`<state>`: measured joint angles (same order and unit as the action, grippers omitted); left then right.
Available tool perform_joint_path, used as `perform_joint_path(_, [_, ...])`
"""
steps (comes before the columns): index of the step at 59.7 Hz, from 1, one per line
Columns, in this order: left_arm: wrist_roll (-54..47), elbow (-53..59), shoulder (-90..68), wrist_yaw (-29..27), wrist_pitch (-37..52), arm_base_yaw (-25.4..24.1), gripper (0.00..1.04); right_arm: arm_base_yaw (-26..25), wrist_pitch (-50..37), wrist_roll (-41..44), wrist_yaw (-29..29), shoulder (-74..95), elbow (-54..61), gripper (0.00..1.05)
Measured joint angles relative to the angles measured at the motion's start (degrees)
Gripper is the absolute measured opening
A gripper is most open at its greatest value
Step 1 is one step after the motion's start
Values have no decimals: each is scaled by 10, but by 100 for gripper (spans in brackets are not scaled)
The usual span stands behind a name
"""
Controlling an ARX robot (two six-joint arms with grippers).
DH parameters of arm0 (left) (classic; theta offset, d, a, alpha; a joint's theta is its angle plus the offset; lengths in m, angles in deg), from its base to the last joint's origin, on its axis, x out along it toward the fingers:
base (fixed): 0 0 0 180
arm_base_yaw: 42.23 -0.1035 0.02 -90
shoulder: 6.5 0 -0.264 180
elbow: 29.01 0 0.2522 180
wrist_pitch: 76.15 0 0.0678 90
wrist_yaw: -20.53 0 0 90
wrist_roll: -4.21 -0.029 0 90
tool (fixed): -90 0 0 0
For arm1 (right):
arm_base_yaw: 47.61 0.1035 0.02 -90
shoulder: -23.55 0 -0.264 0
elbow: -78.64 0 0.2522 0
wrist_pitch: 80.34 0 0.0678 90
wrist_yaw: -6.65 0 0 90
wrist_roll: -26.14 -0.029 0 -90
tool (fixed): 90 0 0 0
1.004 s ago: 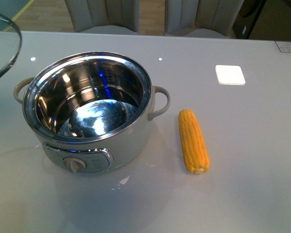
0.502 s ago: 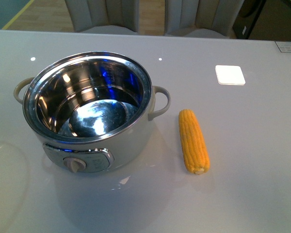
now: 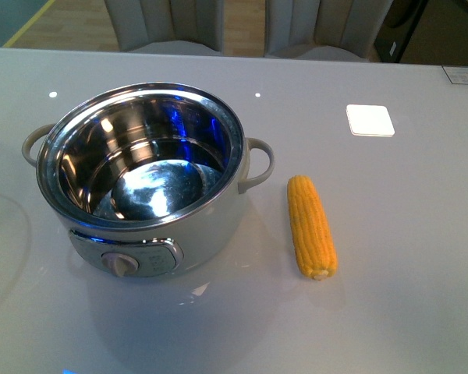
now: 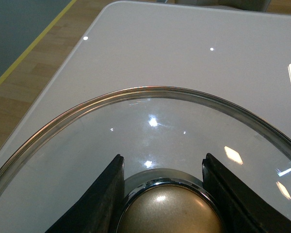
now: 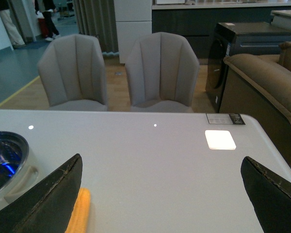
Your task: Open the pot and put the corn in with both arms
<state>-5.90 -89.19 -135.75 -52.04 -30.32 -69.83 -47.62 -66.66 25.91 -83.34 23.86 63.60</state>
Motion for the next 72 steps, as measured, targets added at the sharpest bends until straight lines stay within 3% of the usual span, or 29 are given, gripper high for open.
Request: perform_joint_path(72, [-26, -97, -201, 60, 89, 4, 42, 0, 0, 0, 0, 0, 0, 96])
